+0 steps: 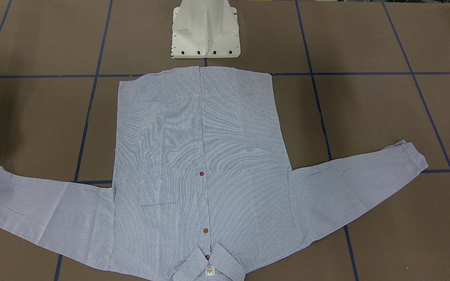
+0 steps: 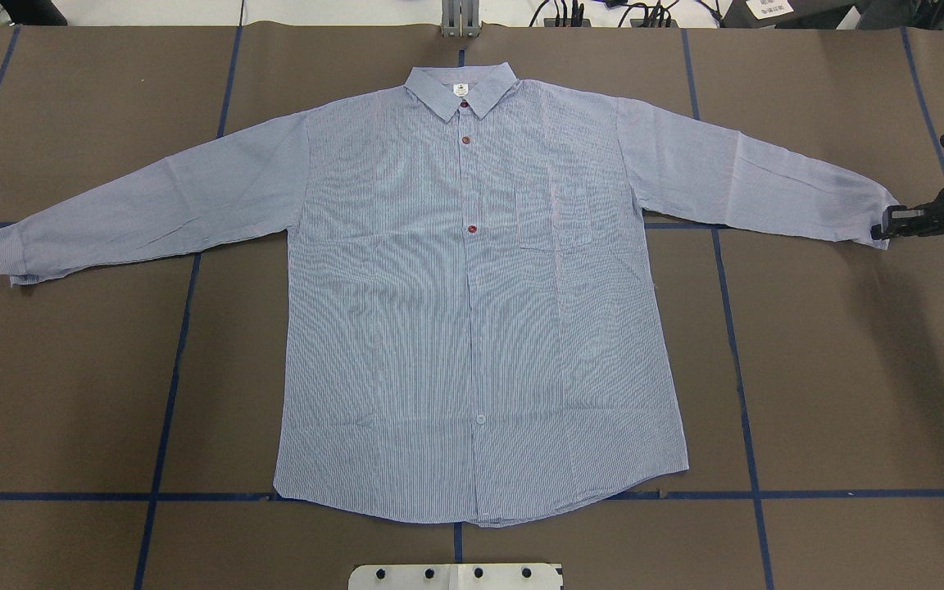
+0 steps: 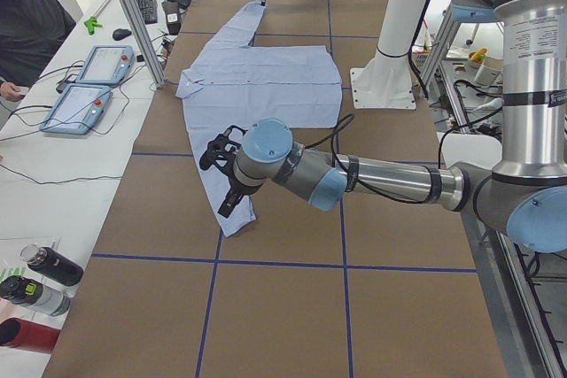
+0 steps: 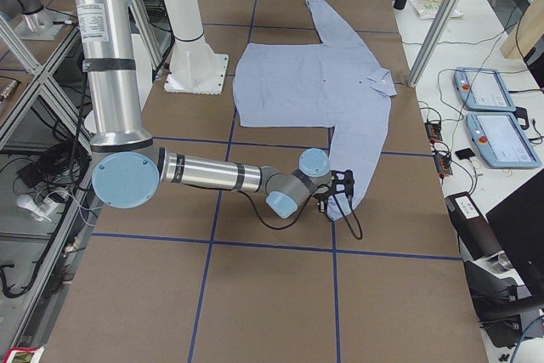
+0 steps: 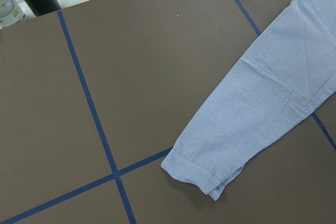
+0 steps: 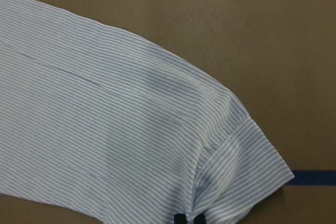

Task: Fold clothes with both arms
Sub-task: 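Grasp the cuff of the sleeve nearest the right gripper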

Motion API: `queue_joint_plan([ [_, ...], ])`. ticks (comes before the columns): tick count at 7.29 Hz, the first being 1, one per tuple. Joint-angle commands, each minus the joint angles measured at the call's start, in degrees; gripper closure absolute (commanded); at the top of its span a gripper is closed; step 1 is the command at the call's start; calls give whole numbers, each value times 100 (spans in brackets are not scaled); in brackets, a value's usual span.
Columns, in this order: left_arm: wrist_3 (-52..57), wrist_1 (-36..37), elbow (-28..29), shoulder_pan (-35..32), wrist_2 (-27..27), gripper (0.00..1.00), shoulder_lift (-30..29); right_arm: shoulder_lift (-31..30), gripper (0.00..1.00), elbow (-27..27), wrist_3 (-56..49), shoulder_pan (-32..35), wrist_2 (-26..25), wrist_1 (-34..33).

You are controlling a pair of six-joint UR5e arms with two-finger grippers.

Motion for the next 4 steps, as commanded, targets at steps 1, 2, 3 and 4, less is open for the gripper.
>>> queue_joint_plan([
  [1,0,9,7,0,0,0,2,503,100,624,308,-52,-27,-1012],
  [2,0,9,7,0,0,0,2,977,100,792,413,-252,-140,-1636],
  [3,0,9,7,0,0,0,2,1626,100,794,832,-576,-454,-2156],
  [4,0,9,16,0,0,0,2,2171,100,794,1149,-962,-858,-2596],
])
